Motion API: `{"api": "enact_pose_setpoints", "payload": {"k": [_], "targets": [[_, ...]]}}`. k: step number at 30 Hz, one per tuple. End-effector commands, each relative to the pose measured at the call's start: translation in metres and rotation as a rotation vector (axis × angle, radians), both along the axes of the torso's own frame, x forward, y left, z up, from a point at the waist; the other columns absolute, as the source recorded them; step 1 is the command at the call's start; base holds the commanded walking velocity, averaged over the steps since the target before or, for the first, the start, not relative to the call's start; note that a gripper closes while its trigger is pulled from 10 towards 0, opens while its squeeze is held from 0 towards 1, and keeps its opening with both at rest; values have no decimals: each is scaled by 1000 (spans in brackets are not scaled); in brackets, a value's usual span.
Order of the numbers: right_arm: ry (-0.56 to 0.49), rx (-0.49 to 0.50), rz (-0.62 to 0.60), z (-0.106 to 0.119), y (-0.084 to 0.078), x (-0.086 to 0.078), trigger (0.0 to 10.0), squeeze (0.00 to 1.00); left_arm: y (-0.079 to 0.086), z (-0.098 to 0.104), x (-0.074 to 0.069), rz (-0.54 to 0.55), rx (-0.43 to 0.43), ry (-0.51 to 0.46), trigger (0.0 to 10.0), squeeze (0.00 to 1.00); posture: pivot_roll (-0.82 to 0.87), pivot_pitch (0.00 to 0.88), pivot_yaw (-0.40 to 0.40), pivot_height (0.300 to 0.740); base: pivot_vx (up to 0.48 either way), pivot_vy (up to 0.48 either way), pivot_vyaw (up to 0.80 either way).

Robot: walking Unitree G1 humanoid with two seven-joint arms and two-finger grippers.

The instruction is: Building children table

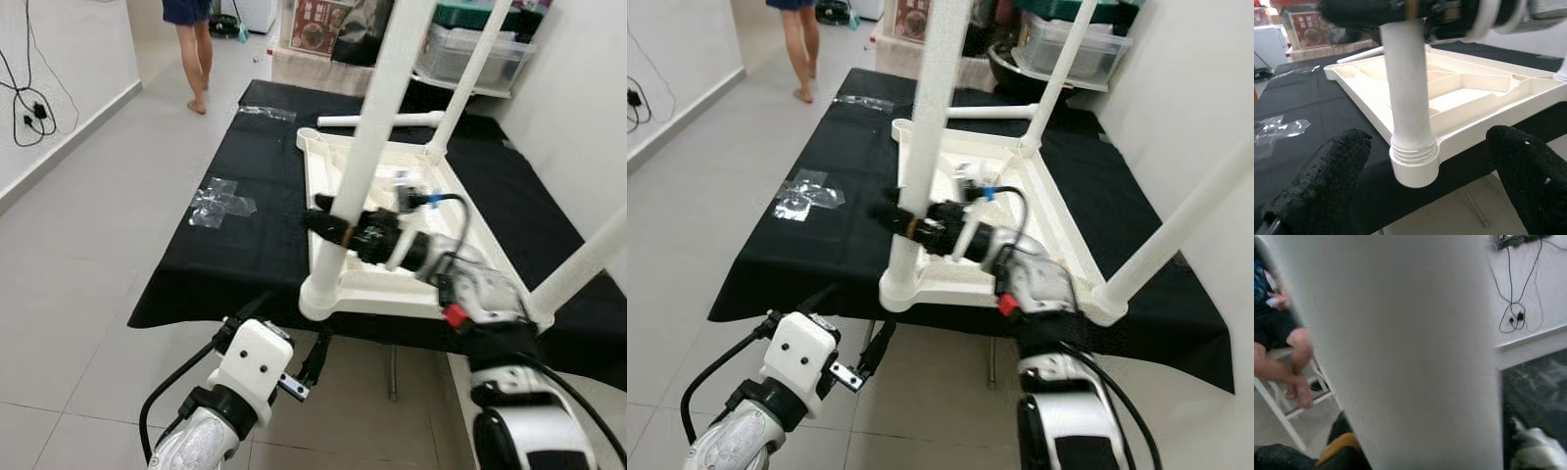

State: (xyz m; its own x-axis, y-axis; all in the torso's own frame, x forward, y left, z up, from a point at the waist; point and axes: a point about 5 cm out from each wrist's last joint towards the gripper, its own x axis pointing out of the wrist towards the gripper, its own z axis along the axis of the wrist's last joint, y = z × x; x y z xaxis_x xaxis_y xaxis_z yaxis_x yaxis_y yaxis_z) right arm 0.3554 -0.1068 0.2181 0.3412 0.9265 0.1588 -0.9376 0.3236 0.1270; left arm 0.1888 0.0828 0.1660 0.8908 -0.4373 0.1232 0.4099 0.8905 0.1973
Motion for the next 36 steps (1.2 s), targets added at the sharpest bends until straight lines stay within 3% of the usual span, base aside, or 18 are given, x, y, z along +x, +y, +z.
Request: {"api": "enact_pose_setpoints", "payload": {"k": [1, 6, 7, 9, 10, 11, 13, 16, 21, 22, 23, 25, 26, 28, 29, 34, 35, 36], "targets": [[12, -34, -53, -7, 11, 7, 0, 0, 0, -3, -1, 2, 9, 14, 10000, 0, 156, 53, -160, 740, 0, 0, 0], [-4, -63, -214, -7, 10, 17, 0, 0, 0, -3, -1, 4, 11, 13, 10000, 0, 155, 55, -160, 740, 0, 0, 0], [17, -60, -356, -7, 5, 24, 0, 0, 1, -3, -1, 6, 12, 12, 10000, 0, 152, 54, -161, 740, 0, 0, 0], [17, -60, -356, -7, 5, 24, 0, 0, 1, -3, -1, 6, 12, 12, 10000, 0, 152, 54, -161, 740, 0, 0, 0], [72, -99, -699, -12, -14, 34, 0, 0, 2, -4, 1, 8, 13, 12, 10000, 0, 139, 50, -157, 740, 0, 0, 0], [72, -99, -699, -12, -14, 34, 0, 0, 2, -4, 1, 8, 13, 12, 10000, 0, 139, 50, -157, 740, 0, 0, 0], [174, -127, -1109, -23, -41, 35, 0, 0, 2, -4, 1, 8, 12, 12, 10000, 0, 135, 48, -155, 740, 0, 0, 0], [238, -135, -1399, -36, -54, 20, 0, 0, 1, -3, 3, 6, 12, 8, 10000, 0, 136, 44, -156, 740, 0, 0, 0], [256, -116, -1471, -40, -47, 8, 0, 0, 1, -3, 3, 4, 13, 7, 10000, 0, 137, 44, -156, 740, 0, 0, 0], [263, -101, -1487, -42, -35, 1, 0, 0, 1, -2, 3, 5, 11, 6, 10000, 0, 137, 52, -154, 740, 0, 0, 0], [263, -101, -1487, -42, -35, 1, 0, 0, 1, -2, 3, 5, 11, 6, 10000, 0, 137, 52, -154, 740, 0, 0, 0], [282, -59, -1444, -44, -9, -7, 0, 0, 0, -4, 3, 2, 13, 10, 10000, 0, 137, 44, -150, 740, 0, 0, 0], [293, -34, -1411, -43, -1, -6, 10000, 0, 0, -4, 2, -1, 12, 12, 10000, 0, 137, 52, -152, 740, 0, 0, 0], [301, -18, -1393, -43, 3, -4, 10000, 0, -1, -4, 2, -3, 11, 14, 10000, 0, 137, 52, -152, 740, 0, 0, 0], [271, 4, -1375, -38, 4, -1, 10000, 1000, -1, -4, 2, -4, 11, 14, 10000, 0, 138, 54, -150, 740, 0, 0, 0], [209, 25, -1392, -29, -2, 4, 10000, 1000, 1, -4, 2, 7, 14, 10, 10000, 0, 135, 49, -152, 740, 0, 0, 0], [188, 59, -1356, -25, -8, 8, 10000, 0, 1, -4, 3, 11, 15, 7, 10000, 0, 135, 45, -154, 740, 0, 0, 0], [143, 82, -1326, -20, -19, 12, 10000, 0, 1, -3, 4, 13, 15, 5, 10000, 0, 136, 46, -155, 740, 0, 0, 0]]}}
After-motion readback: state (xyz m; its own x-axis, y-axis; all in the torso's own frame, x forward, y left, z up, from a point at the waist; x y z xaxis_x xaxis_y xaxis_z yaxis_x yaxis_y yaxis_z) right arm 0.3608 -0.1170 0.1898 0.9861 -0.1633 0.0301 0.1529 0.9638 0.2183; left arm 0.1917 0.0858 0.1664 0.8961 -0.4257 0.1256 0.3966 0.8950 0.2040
